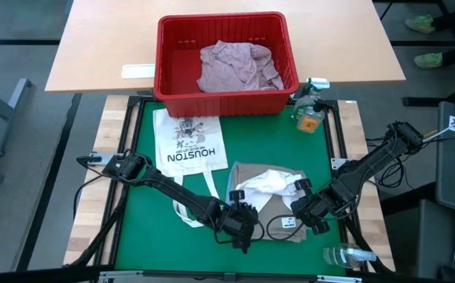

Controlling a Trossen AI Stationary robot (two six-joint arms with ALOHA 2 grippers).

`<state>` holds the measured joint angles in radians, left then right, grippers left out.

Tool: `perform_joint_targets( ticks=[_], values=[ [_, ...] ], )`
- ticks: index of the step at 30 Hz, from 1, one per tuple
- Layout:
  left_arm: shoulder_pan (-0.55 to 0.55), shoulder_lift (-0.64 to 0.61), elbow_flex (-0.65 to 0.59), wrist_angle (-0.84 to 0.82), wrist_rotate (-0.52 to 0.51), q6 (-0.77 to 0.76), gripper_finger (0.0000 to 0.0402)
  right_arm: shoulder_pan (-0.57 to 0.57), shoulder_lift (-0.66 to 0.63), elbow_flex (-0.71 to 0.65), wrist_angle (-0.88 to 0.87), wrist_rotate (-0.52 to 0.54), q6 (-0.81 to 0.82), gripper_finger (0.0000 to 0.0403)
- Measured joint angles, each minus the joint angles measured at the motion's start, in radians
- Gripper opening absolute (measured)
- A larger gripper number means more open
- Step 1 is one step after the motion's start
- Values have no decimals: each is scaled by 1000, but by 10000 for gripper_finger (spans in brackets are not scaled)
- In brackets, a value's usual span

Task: Fold laundry
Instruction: Fold the white underwear

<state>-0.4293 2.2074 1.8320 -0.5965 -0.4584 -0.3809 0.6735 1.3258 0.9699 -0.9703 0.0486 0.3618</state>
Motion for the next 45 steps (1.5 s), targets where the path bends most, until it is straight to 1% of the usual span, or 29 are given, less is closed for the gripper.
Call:
perform_joint_targets(
  ticks=[9, 24, 27, 32, 35, 37, 39, 45],
  values=[
    [17, 0, 0, -10, -4, 0, 130, 0, 0, 0, 0, 0, 0, 4],
    [48, 0, 0, -17, 34, 0, 90, 0, 0, 0, 0, 0, 0, 4],
    [50, 0, 0, -17, 34, -1, 74, 0, 0, 0, 0, 0, 0, 4],
    [50, 0, 0, -17, 34, 0, 32, 0, 0, 0, 0, 0, 0, 4],
    [50, 0, 0, -17, 50, 3, 24, 0, 0, 0, 0, 0, 0, 4],
    [50, 0, 0, -17, 91, 24, 30, 0, 0, 0, 0, 0, 0, 4],
    [49, 0, 0, -16, 116, 41, 45, 0, 0, 0, 0, 0, 0, 4],
    [43, 0, 0, -16, 108, 111, 115, 0, 0, 0, 0, 0, 0, 4]
  ],
)
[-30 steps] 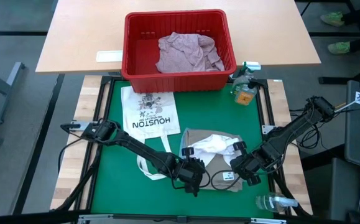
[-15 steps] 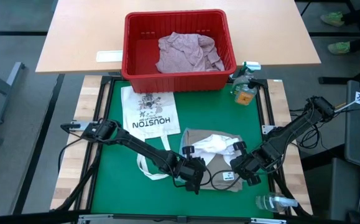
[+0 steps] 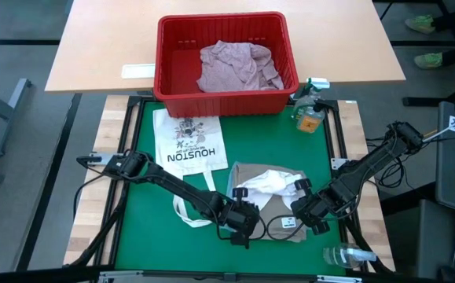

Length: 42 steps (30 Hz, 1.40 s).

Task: Fold laundry
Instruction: Fold the white underwear

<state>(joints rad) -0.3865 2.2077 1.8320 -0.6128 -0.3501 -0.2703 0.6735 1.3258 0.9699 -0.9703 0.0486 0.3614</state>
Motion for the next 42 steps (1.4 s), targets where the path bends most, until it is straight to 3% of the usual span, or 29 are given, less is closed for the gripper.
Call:
perform_joint_targets(
  ticks=[7, 13, 25, 34, 42],
  values=[
    [0, 0, 0, 0, 2, 19, 173, 0, 0, 0, 0, 0, 0, 4],
    [4, 0, 0, 0, -6, 20, 180, 0, 0, 0, 0, 0, 0, 4],
    [15, 34, 0, -9, 23, 18, 145, 0, 0, 0, -1, 0, 0, 4],
    [14, 34, 0, 0, -3, 8, 92, 0, 0, 0, -4, 0, 0, 4],
    [20, 34, 0, 1, -2, -144, 59, 0, 0, 0, -4, 0, 0, 4]
  ],
)
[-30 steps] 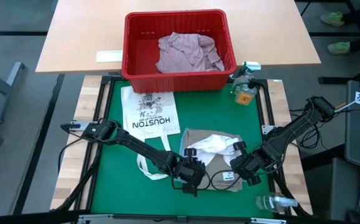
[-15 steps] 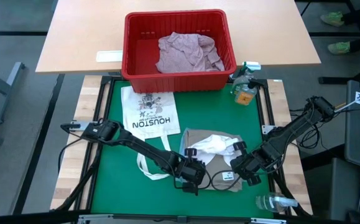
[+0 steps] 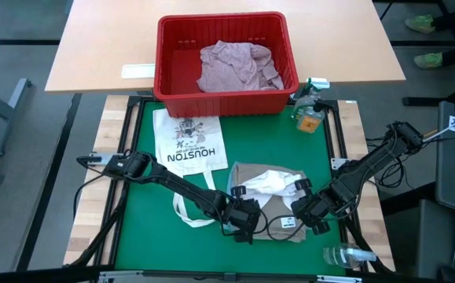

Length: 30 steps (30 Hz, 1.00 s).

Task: Fold laundry
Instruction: Fold the white underwear

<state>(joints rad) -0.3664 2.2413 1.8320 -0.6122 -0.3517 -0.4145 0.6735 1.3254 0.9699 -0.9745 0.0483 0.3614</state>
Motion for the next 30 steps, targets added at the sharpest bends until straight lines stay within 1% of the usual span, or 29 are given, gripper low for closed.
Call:
perform_joint_targets(
  ticks=[3, 8, 11, 15, 18, 20, 24, 30],
  values=[
    [2, -2, 0, 1, 2, -27, 49, 0, 0, 0, 0, 0, 0, 4],
    [9, -23, 0, 32, -8, -131, 24, 0, 0, 0, 1, 0, 0, 4],
    [12, -48, 0, 26, -13, -132, 7, 0, 0, 0, 0, -3, 0, 4],
    [11, -96, 0, 4, -7, -112, 7, 0, -2, 0, -1, -58, 0, 4],
    [7, -133, 2, -50, 22, -103, 4, 1, -18, 0, -1, -119, 0, 4],
    [0, -145, 2, -116, 37, -106, 4, 1, -34, 0, 0, -147, 1, 4],
    [-15, -173, 1, -201, 75, -107, 4, 2, -81, 0, -5, -170, 0, 4],
    [-50, -194, 1, -284, 128, -107, 4, 3, -152, 0, -42, -217, 7, 4]
  ],
)
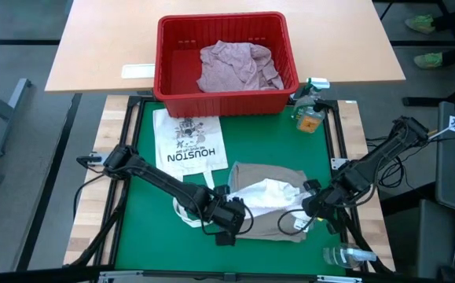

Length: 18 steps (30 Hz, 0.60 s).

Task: Fold laundry
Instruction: Fold the white underwear

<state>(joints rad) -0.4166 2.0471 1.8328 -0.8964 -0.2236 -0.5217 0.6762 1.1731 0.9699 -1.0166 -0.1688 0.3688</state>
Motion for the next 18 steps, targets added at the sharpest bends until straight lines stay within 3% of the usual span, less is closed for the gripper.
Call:
perform_joint_targets(
  ticks=[7, 18],
  values=[
    [-37, -4, 0, -17, 85, 0, 4, 12, -26, 0, -5, -117, 87, 4],
    [-81, -4, 0, -2, 82, -8, 30, 45, -24, 0, 46, -131, 216, 5]
  ],
)
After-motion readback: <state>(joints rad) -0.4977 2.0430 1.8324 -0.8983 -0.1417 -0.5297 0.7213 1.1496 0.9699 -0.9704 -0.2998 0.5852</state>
